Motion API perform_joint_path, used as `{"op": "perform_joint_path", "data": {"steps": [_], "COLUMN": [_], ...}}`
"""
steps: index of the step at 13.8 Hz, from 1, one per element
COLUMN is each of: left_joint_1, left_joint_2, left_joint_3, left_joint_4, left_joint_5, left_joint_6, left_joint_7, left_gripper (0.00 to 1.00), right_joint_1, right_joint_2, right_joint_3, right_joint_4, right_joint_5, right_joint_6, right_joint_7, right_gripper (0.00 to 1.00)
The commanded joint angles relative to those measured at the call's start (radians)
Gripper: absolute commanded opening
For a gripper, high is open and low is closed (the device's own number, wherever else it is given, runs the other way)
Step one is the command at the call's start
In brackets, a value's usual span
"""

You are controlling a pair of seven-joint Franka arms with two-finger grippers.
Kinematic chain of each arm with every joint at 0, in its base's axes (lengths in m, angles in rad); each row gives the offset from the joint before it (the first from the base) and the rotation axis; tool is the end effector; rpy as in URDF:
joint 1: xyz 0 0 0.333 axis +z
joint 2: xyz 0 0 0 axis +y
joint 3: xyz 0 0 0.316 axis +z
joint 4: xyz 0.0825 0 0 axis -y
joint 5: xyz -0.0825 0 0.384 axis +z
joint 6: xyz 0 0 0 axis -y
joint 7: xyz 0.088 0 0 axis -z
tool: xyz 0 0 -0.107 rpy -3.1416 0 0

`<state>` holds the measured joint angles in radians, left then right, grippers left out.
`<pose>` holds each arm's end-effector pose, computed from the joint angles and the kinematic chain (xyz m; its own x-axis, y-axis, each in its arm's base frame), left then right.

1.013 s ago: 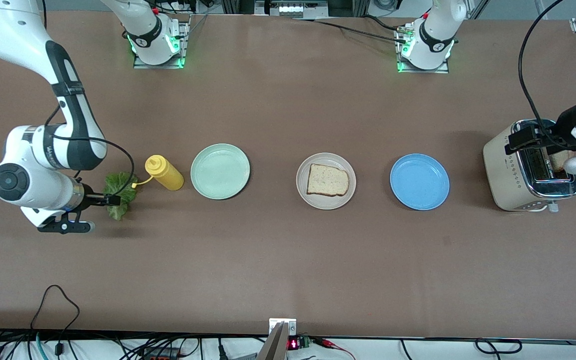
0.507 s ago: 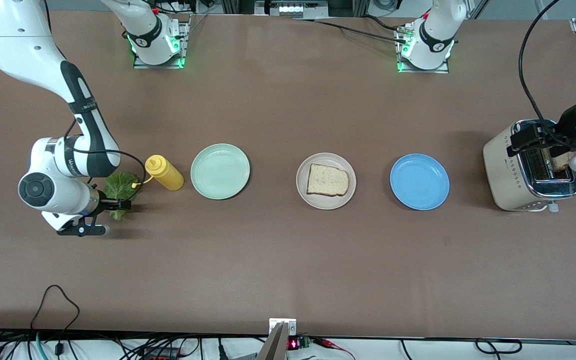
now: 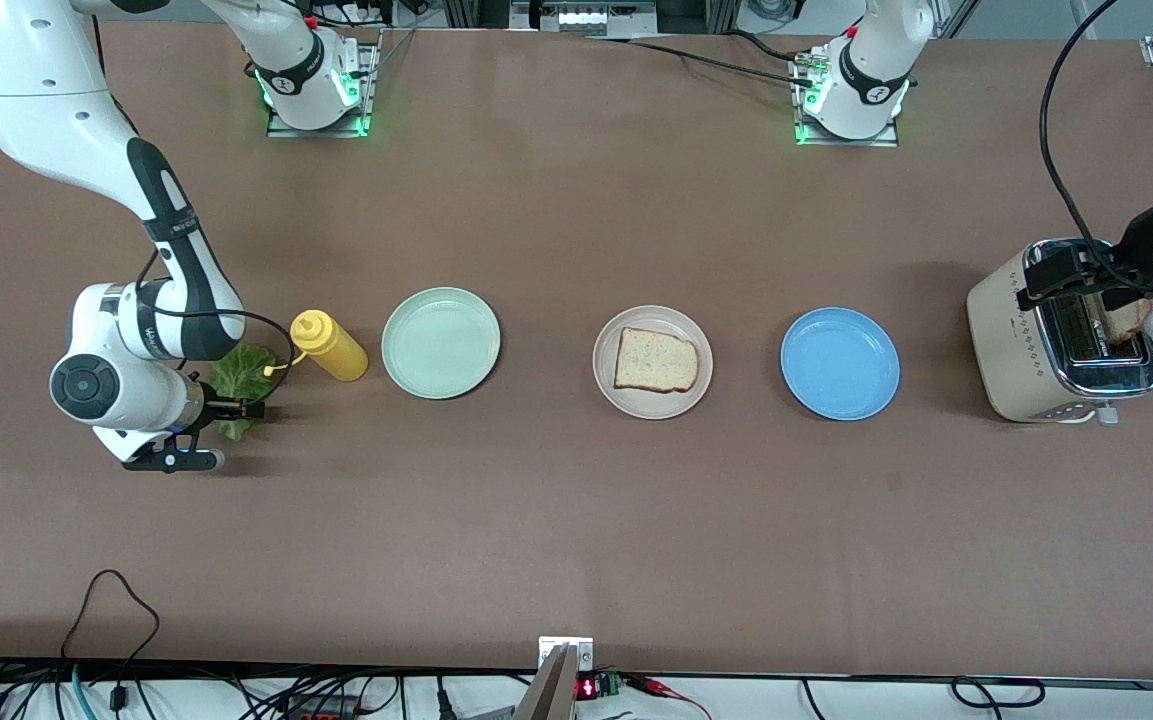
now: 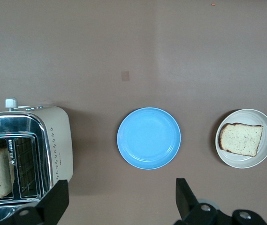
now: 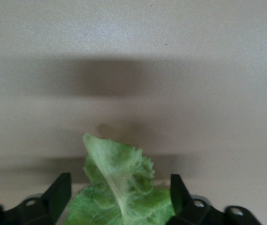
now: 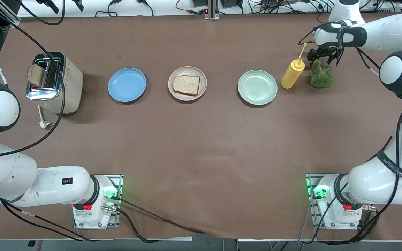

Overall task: Make sandwich in beige plate with both arms
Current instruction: 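Lower the right gripper onto the lettuce leaf and grasp it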

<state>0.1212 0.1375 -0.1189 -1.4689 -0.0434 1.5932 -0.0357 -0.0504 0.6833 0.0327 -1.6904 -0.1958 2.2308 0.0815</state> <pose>0.5981 0.0018 0.5960 0.9991 0.0398 -0.0144 0.0406 -0.9974 0.0591 0.6616 -0.0195 0.1891 0.9903 0.0171 -0.1380 0.0348 -0.9914 0.1266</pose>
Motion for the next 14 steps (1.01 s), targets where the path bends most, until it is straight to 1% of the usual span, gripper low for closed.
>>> {"op": "perform_joint_path", "data": {"steps": [1, 2, 4, 5, 6, 7, 8, 10, 11, 12, 14], "left_joint_1": [0.005, 0.002, 0.006, -0.001, -0.006, -0.006, -0.002, 0.015, 0.04, 0.07, 0.084], "left_joint_2": [-0.015, -0.013, -0.013, -0.013, -0.013, -0.013, -0.012, -0.013, -0.013, -0.013, -0.013], "left_joint_3": [-0.002, -0.002, -0.001, -0.002, -0.005, -0.004, -0.001, 0.013, 0.015, 0.013, 0.015], "left_joint_4": [-0.013, -0.013, -0.005, 0.005, 0.007, 0.005, 0.004, 0.004, 0.008, 0.009, 0.01], "left_joint_5": [0.0, 0.0, -0.004, 0.002, 0.01, 0.023, 0.023, 0.022, 0.022, 0.019, 0.019], "left_joint_6": [-0.01, -0.013, -0.028, -0.039, -0.039, -0.039, -0.041, -0.039, -0.039, -0.039, -0.039], "left_joint_7": [0.004, 0.002, 0.005, 0.004, 0.004, 0.005, 0.005, 0.005, 0.008, 0.01, 0.01], "left_gripper": [1.0, 1.0, 1.0, 1.0, 1.0, 1.0, 1.0, 1.0, 1.0, 1.0, 1.0], "right_joint_1": [-0.008, -0.008, -0.008, -0.008, -0.006, -0.005, -0.005, -0.003, -0.003, -0.003, -0.005], "right_joint_2": [0.002, 0.002, 0.004, 0.004, 0.004, 0.004, 0.001, -0.011, -0.027, -0.046, -0.106], "right_joint_3": [0.007, 0.007, 0.007, 0.007, 0.007, 0.007, 0.007, 0.007, 0.007, 0.009, 0.021], "right_joint_4": [-0.011, -0.011, -0.008, -0.008, -0.006, -0.005, -0.005, -0.003, -0.003, -0.003, -0.002], "right_joint_5": [-0.022, -0.022, -0.022, -0.024, -0.024, -0.024, -0.024, -0.027, -0.025, -0.025, -0.022], "right_joint_6": [0.021, 0.021, 0.021, 0.02, 0.02, 0.02, 0.018, 0.006, -0.006, -0.026, -0.106], "right_joint_7": [0.0, -0.02, -0.052, -0.057, -0.063, -0.068, -0.071, -0.086, -0.113, -0.135, -0.173], "right_gripper": [0.7, 0.57, 0.37, 0.26, 0.12, 0.02, 0.0, 0.0, 0.0, 0.0, 0.0]}}
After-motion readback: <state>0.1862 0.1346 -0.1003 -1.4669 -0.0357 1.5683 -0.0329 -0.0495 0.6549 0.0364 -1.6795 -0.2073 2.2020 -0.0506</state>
